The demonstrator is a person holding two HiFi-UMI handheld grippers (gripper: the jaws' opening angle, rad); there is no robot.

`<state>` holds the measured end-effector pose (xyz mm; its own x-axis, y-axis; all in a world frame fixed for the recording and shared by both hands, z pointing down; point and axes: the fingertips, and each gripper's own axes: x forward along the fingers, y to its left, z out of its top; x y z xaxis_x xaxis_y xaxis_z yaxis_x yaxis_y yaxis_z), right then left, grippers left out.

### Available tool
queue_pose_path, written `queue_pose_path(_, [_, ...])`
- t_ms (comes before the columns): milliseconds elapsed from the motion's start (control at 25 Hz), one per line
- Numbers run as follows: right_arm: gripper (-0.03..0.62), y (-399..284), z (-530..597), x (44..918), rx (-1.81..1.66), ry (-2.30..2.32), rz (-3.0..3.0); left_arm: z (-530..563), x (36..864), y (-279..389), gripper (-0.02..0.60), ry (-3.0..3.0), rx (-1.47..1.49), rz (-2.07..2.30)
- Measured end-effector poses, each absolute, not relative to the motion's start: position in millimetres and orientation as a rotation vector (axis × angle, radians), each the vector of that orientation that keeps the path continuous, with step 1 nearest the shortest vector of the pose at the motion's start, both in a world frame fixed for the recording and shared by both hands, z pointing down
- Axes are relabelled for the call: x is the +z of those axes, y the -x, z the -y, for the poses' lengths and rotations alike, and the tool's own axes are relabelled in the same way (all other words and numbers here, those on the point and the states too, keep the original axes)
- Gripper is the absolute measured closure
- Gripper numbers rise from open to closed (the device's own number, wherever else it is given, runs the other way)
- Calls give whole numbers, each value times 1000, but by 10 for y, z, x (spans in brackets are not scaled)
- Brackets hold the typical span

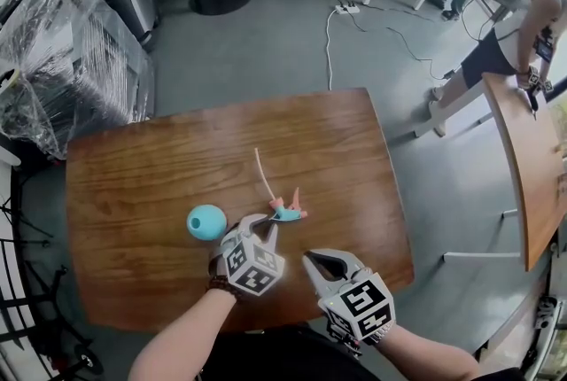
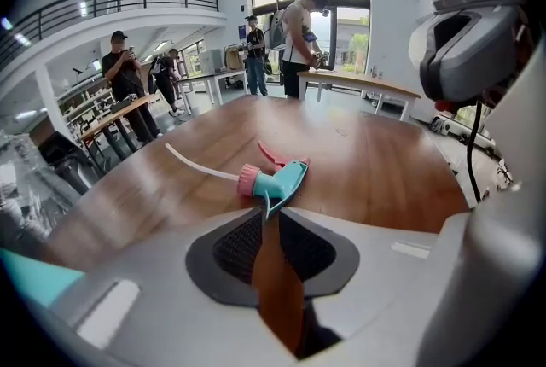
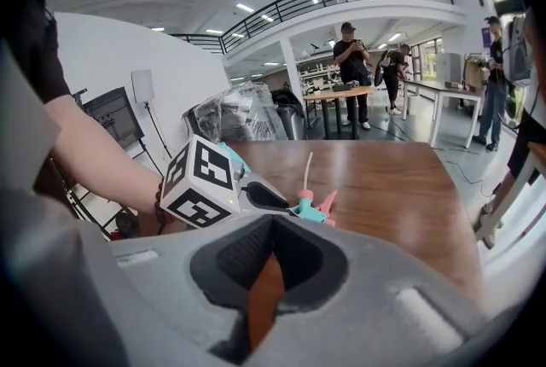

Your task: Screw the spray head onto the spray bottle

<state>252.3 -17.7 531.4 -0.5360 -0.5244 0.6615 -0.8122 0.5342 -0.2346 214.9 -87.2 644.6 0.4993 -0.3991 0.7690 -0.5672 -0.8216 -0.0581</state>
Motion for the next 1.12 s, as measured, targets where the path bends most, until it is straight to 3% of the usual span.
queue_pose_path(280, [602,-2537,198,5302,717,-1076,2255,895,6476,-2170,554,-2534,1255,837])
queue_pose_path(800, [602,-2605,230,5196,650,-1099,2280,816,6011,-2296,560,-2535,1084,776])
queue_pose_path(1040, [600,-2604,277,5015,413,-1085,2311,677,5615,-2344,560,-2538,998,685])
queue_pose_path(1120, [564,-2577,273,4933,288,-1066,2313,625,5486,-2330,560,-2536,963,649])
